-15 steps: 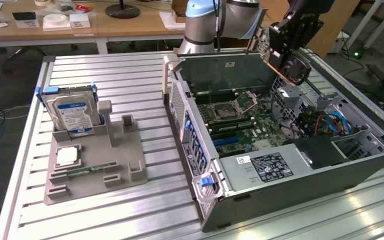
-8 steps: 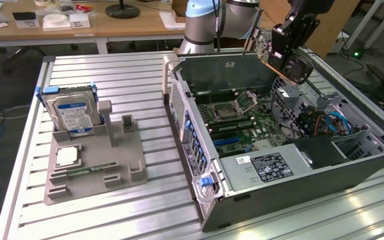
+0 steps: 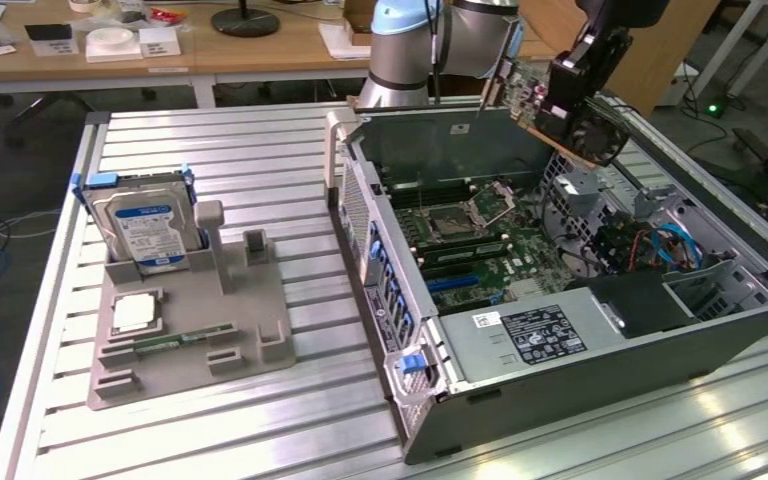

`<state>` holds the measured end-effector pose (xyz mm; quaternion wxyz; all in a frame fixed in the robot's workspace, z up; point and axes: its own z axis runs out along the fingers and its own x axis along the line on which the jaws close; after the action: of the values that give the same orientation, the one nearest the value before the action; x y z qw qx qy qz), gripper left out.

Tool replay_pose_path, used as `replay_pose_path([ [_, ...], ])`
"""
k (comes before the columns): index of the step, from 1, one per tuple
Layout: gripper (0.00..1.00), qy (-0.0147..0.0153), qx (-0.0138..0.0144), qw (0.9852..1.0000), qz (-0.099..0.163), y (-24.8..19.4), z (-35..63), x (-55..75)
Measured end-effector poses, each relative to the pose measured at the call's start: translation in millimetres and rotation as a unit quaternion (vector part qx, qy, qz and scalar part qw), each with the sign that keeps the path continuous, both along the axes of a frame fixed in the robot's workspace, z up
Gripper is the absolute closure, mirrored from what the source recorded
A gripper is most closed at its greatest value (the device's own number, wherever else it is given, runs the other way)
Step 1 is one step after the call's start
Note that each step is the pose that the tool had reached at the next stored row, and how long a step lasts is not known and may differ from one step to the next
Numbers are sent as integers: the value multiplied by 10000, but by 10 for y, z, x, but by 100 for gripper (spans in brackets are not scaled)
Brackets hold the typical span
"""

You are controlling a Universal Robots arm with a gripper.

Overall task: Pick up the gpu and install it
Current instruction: 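Insert the gpu into the slot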

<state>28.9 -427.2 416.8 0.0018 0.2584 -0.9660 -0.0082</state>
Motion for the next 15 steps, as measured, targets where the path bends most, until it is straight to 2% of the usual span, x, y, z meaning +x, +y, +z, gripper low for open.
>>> replay_pose_path([
  [4,72,0,0,9993,362,0,0,0],
  [8,72,0,0,9976,696,0,0,0],
  [12,72,0,0,9946,1042,0,-1,0],
  [15,72,0,0,9915,1301,0,-1,0],
])
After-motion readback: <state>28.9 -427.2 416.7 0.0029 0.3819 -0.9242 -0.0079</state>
